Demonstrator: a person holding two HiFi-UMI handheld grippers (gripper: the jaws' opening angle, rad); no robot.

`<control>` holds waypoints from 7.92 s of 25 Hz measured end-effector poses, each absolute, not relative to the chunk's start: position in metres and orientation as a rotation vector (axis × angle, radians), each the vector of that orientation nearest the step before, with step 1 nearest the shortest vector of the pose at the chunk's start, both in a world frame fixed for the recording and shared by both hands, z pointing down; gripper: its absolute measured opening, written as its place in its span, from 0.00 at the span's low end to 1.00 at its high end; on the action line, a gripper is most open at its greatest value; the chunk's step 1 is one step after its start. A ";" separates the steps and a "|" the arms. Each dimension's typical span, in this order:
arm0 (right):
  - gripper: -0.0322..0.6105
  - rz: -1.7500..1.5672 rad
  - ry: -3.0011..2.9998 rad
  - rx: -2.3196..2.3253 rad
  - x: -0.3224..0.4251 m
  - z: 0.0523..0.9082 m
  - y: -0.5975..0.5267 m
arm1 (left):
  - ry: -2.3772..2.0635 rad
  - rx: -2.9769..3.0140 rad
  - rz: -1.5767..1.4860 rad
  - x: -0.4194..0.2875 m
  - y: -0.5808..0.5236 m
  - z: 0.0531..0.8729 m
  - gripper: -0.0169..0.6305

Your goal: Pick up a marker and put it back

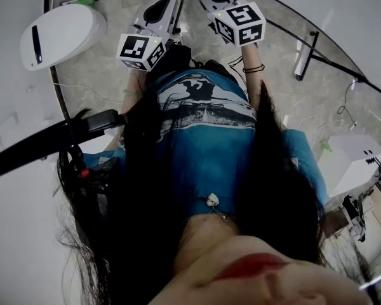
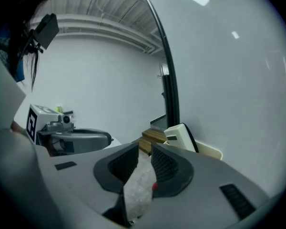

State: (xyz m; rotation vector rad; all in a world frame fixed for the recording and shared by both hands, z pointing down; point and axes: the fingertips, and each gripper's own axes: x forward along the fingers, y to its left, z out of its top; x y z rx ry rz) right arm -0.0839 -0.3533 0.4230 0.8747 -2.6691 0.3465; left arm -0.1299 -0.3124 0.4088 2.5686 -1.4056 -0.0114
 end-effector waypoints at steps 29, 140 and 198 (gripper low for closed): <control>0.21 0.097 -2.223 0.722 -0.120 0.491 -0.409 | -1.298 2.584 -0.008 -0.156 -0.362 0.418 0.03; 0.07 0.506 -2.757 1.124 0.039 0.407 -0.267 | -1.379 2.592 0.066 -0.037 -0.270 0.421 0.03; 0.07 0.530 -2.766 0.900 0.053 0.424 0.125 | -1.533 2.471 -0.051 -0.017 0.140 0.428 0.03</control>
